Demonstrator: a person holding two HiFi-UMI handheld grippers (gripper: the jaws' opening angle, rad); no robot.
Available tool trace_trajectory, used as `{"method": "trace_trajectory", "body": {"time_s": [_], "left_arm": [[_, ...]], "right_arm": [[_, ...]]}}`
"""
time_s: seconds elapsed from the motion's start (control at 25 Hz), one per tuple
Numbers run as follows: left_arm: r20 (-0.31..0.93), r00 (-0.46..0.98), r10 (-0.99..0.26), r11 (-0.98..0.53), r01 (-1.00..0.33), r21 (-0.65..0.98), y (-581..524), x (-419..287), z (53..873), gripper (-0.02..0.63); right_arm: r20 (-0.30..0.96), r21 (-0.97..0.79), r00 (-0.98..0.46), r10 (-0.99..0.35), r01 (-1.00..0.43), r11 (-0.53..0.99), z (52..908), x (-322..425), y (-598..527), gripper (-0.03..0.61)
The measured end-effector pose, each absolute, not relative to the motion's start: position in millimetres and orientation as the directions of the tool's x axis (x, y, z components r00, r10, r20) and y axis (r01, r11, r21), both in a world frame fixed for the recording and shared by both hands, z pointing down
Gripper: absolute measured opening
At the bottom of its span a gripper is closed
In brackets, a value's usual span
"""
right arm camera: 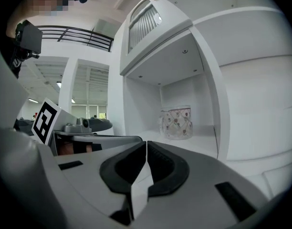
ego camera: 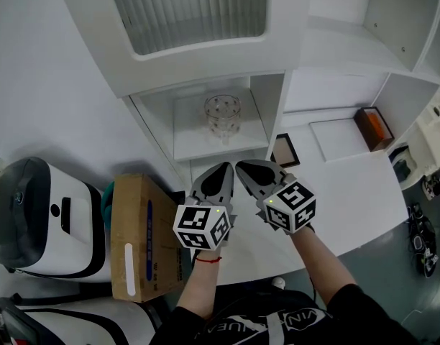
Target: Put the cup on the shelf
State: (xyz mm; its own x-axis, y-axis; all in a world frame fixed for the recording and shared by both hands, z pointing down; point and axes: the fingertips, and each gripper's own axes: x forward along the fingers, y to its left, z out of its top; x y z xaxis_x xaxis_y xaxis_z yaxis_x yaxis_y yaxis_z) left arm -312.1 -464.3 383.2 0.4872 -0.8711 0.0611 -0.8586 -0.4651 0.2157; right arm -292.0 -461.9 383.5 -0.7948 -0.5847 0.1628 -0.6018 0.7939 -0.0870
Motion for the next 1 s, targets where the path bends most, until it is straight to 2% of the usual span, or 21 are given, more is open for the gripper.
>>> {"method": "trace_trajectory", "body": {"time_s": [1.0], "left_arm": [[0.065,0.410,-0.910,-0.396,-0.904,0.161,-359.6,-300.6,407.5,0.009]], "right_arm": [[0.182,-0.062,-0.832,-0.524,-0.542,0.838,402.9,-254.3,-367.1,0.008]]}}
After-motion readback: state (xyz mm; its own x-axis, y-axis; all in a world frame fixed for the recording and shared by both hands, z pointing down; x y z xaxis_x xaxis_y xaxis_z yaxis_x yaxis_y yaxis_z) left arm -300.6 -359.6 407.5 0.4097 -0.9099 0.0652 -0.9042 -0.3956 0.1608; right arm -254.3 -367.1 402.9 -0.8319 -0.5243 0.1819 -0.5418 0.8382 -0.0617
